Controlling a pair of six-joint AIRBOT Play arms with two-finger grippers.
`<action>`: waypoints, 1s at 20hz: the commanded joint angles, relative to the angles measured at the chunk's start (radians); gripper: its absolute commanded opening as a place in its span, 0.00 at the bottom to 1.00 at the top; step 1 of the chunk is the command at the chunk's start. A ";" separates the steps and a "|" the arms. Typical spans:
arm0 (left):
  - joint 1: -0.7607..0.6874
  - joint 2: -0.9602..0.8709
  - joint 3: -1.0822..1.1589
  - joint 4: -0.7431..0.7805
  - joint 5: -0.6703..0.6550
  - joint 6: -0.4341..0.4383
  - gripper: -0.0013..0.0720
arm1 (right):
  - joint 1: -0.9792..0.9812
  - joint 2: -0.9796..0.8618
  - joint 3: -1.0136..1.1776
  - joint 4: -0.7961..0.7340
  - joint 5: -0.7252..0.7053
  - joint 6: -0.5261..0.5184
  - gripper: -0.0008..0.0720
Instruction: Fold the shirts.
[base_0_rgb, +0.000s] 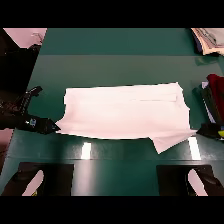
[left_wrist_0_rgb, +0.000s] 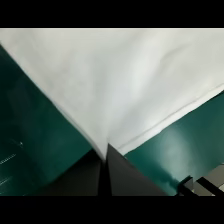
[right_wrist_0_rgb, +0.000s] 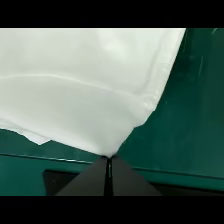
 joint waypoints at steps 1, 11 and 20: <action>0.000 -0.018 0.003 -0.062 0.098 -0.022 0.05 | 0.103 -0.129 0.138 -0.004 -0.064 0.010 0.02; 0.000 -0.509 0.312 -0.061 0.352 -0.005 0.05 | 0.179 -0.608 0.550 -0.003 -0.196 0.013 0.02; 0.000 -0.819 0.510 -0.143 0.500 -0.004 0.11 | 0.179 -0.969 0.872 0.159 -0.266 0.024 0.03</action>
